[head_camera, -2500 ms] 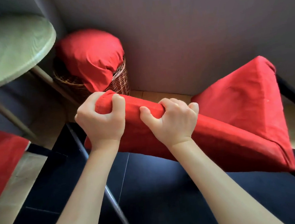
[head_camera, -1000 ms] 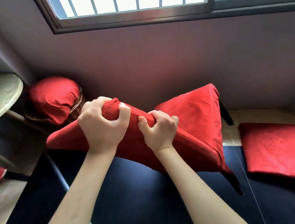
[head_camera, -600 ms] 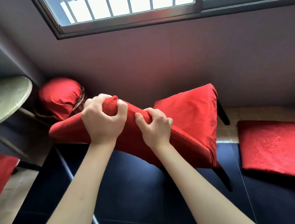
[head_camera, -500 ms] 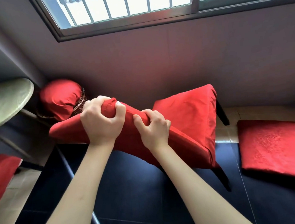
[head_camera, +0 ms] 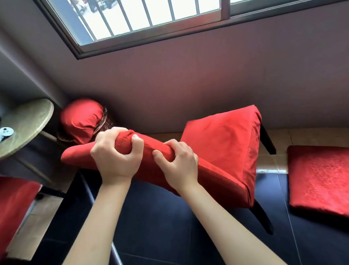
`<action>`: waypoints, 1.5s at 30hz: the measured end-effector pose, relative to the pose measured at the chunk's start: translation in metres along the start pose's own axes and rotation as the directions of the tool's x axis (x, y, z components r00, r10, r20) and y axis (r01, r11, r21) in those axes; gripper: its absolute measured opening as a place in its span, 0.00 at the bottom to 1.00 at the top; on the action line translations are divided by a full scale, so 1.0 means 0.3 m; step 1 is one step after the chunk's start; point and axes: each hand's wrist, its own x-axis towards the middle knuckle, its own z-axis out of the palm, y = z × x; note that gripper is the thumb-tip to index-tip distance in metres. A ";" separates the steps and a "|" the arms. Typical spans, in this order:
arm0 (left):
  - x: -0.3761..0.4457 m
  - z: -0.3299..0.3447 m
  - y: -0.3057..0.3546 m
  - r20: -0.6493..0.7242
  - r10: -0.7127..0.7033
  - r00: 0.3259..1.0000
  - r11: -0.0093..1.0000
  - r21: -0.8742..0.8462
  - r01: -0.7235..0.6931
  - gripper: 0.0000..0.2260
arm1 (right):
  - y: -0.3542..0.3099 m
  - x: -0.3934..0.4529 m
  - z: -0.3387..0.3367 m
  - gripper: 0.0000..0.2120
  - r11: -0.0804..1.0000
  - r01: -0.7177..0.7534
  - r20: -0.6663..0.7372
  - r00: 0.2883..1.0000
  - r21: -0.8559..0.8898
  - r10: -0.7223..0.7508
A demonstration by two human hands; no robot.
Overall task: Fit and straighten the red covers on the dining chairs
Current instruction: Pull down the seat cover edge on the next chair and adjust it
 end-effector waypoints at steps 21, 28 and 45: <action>-0.123 0.058 0.258 -0.012 0.074 0.997 0.996 0.046 -0.074 0.15 | 0.129 -0.090 -0.167 0.34 0.994 0.016 -0.167 0.986 0.108 0.002; -0.199 0.098 0.407 -0.009 0.108 0.994 0.991 0.082 -0.107 0.15 | 0.204 -0.130 -0.283 0.35 0.989 0.035 -0.217 0.976 0.142 -0.004; -0.359 0.185 0.663 -0.036 0.203 0.979 0.969 0.149 -0.195 0.14 | 0.359 -0.205 -0.500 0.36 0.971 0.053 -0.261 0.965 0.232 0.010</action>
